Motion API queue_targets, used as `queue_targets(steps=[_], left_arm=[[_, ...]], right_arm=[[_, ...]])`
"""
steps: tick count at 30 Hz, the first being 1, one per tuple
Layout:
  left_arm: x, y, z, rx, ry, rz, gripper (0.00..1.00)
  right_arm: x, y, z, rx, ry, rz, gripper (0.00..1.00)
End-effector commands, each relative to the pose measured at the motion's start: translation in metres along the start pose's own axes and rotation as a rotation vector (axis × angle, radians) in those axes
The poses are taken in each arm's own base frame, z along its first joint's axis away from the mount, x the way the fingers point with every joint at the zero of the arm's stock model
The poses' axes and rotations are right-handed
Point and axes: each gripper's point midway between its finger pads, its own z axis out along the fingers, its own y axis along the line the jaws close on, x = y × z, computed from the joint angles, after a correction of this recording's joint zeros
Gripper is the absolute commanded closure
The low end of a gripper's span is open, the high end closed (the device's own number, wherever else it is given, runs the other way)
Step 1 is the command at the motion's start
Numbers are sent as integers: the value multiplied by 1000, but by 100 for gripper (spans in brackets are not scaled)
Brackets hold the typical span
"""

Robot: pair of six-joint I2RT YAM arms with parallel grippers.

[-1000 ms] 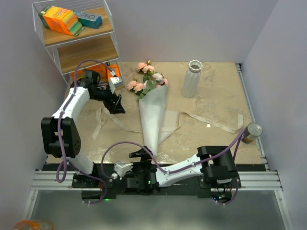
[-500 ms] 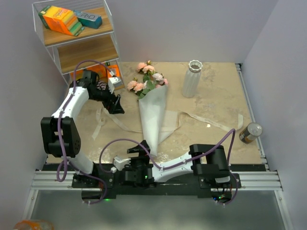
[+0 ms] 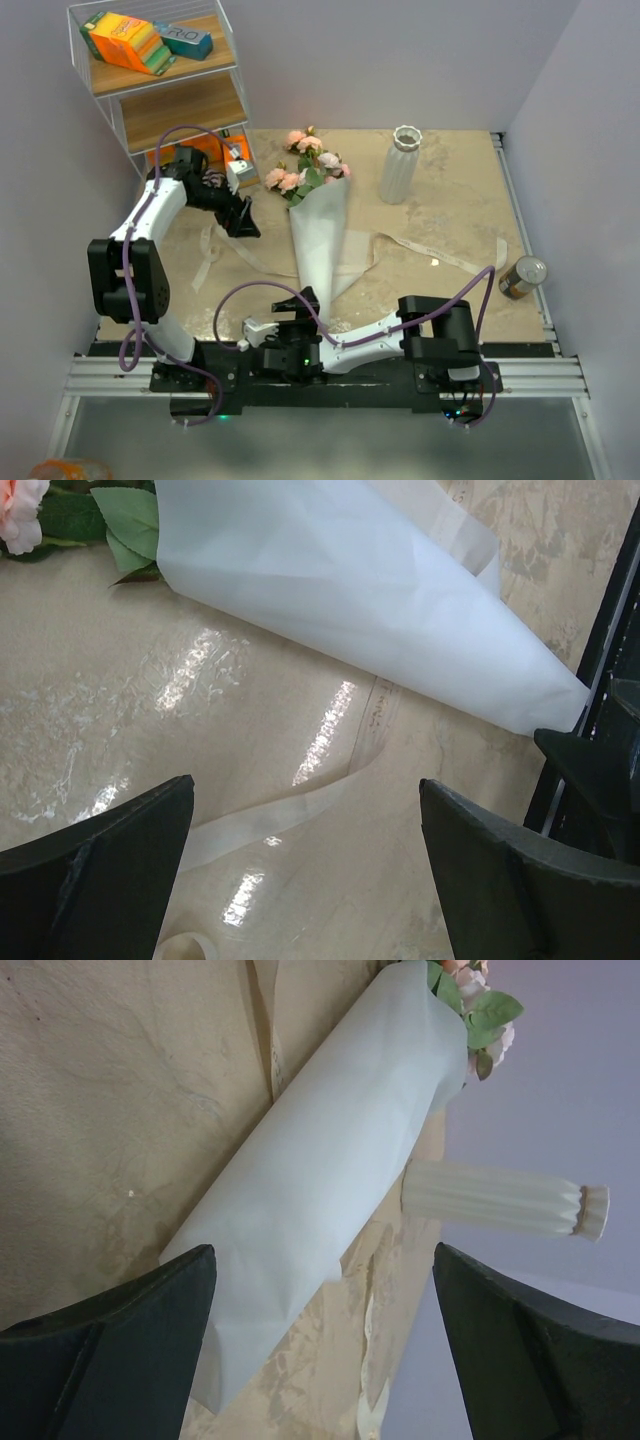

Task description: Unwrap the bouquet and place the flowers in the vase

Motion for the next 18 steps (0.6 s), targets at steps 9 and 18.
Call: queue_targets(steps=[9, 18], left_arm=[[-10, -6, -8, 15, -30, 39, 0], [-10, -10, -11, 15, -24, 56, 1]], right_arm=[[12, -13, -5, 42, 44, 73, 9], [4, -7, -20, -1, 24, 92, 4]])
